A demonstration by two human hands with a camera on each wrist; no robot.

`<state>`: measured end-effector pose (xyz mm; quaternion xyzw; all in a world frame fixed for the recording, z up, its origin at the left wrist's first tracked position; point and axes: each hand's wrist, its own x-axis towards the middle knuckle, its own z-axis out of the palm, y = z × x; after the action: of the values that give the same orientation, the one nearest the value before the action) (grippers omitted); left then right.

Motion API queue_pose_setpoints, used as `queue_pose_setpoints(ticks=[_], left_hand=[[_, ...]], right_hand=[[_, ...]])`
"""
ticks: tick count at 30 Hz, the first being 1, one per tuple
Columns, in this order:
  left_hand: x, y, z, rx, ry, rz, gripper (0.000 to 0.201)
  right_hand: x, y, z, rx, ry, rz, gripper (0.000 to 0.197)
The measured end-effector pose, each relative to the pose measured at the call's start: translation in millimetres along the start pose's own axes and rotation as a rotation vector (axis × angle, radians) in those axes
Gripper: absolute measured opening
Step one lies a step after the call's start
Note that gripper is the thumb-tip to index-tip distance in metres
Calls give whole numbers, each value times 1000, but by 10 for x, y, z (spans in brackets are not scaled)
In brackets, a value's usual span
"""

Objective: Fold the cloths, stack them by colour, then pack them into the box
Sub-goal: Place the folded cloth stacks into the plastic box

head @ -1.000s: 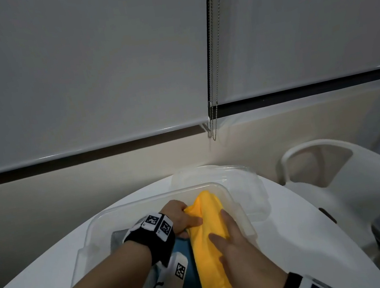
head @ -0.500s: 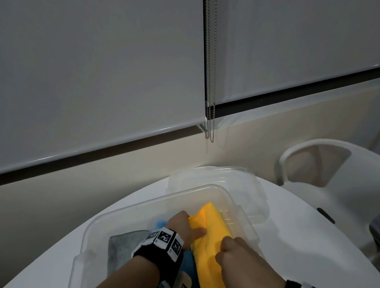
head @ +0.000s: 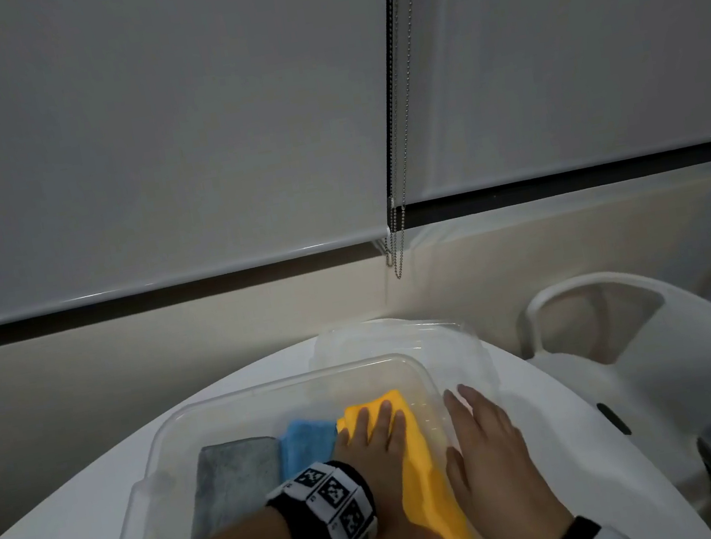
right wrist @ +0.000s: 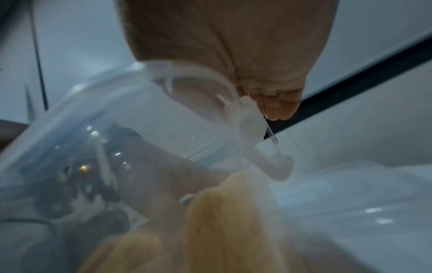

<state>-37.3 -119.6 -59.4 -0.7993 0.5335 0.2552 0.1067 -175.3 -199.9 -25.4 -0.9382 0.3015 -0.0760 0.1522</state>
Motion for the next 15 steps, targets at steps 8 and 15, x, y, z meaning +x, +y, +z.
queue_pose_setpoints(ticks=[8, 15], left_hand=[[253, 152, 134, 169, -39, -82, 139], [277, 93, 131, 156, -79, -41, 136]], right_hand=[[48, 48, 121, 148, -68, 29, 56], [58, 56, 135, 160, -89, 40, 56]])
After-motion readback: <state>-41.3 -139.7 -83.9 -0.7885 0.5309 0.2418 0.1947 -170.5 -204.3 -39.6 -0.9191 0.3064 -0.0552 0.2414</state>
